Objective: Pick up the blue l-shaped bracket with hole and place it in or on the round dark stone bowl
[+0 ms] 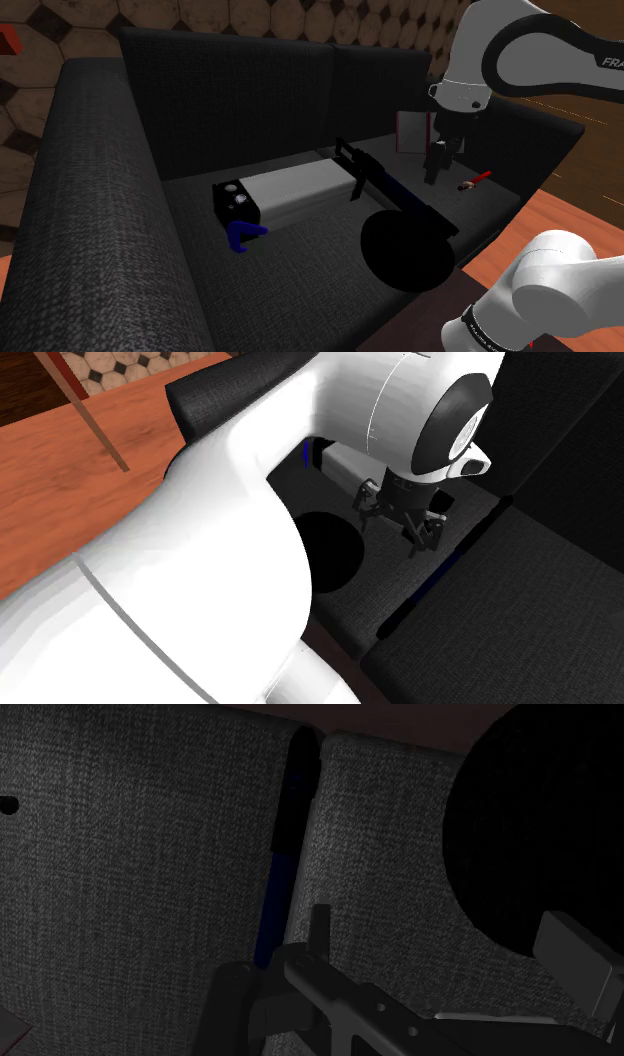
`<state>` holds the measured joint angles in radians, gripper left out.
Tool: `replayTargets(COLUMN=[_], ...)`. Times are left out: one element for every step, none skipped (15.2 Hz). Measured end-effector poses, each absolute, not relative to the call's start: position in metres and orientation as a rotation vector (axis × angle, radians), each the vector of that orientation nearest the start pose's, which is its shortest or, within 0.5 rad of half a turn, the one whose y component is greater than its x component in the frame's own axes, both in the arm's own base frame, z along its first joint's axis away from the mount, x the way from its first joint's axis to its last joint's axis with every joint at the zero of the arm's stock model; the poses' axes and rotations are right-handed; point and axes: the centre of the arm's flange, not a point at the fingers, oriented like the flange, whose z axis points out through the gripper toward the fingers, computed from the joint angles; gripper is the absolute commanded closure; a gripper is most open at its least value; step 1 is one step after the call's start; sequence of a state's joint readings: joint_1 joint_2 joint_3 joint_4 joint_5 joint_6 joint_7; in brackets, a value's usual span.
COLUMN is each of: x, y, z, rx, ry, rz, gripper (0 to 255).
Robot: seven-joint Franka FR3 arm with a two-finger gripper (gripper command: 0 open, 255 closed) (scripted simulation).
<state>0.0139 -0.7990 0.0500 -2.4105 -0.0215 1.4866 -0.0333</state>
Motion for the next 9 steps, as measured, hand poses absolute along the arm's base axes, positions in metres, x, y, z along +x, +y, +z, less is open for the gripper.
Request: replayTargets(x=[0.292,0.295,0.299,0.306,0.311,0.317,0.325,0.332,0.337], y=[0.020,0.024,0.031,0.038,0.047,0.056,0.063,0.072,0.082], z=[0.562,0.560,0.558,0.554,0.551,0.548,0.544,0.540,0.537], rx=[-3.191,-3.188,-3.183,-3.178,-3.171,-3.164,-3.156,-3.147,-3.138], ry=[-0.127,-0.143,-0.169,-0.199,-0.231,-0.264,-0.297,-0.330,-0.364], rz=[0.200,0.195,0.187,0.177,0.166,0.154,0.143,0.131,0.119], gripper=[0,0,0,0,0,0,0,0,0])
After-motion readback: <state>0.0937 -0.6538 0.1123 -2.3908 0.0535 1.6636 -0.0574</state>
